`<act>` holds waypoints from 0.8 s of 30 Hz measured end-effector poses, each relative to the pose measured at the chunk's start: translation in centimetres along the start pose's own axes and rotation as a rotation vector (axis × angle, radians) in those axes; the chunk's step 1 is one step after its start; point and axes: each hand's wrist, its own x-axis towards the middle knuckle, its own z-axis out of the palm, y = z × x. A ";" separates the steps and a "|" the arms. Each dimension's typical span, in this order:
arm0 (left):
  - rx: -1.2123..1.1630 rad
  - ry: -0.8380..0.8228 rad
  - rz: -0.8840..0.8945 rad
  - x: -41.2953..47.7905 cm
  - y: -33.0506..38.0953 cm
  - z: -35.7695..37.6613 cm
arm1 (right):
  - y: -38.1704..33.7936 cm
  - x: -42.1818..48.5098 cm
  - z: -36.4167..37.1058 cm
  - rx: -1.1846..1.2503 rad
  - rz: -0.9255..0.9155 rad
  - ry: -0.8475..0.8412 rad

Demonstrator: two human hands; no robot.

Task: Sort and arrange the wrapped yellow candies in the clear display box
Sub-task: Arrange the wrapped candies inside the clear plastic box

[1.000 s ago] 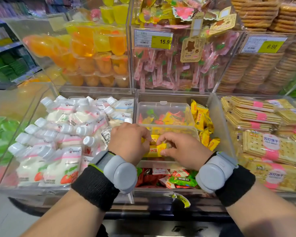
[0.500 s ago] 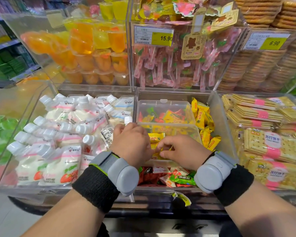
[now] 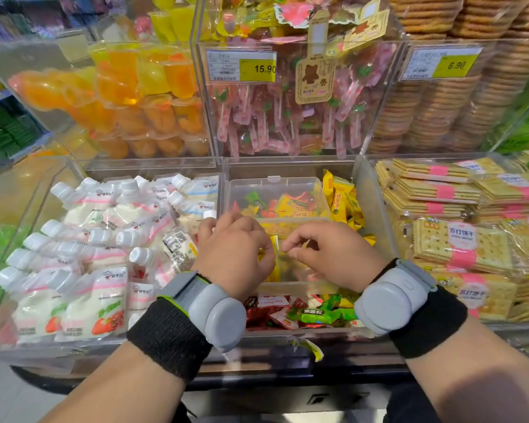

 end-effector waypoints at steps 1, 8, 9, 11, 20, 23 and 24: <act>-0.006 0.012 0.019 0.2 0.7 0.0 | 0.3 -0.3 -0.6 0.001 -0.006 0.034; -0.075 0.006 0.121 0.7 3.6 0.1 | 2.1 -2.0 -4.1 -0.003 0.039 0.169; -0.078 0.002 0.142 0.9 4.3 0.3 | 2.5 -2.4 -4.8 -0.004 0.054 0.195; -0.079 -0.004 0.159 1.1 5.5 0.5 | 3.2 -3.1 -5.6 0.006 0.060 0.216; -0.010 -0.146 0.264 1.7 9.2 1.9 | 5.1 -5.0 -7.6 0.026 0.068 0.291; 0.057 -0.215 0.263 2.0 10.1 2.6 | 5.6 -5.6 -8.1 0.033 0.071 0.298; 0.081 -0.221 0.261 2.1 10.1 2.8 | 5.5 -5.7 -8.1 0.037 0.072 0.291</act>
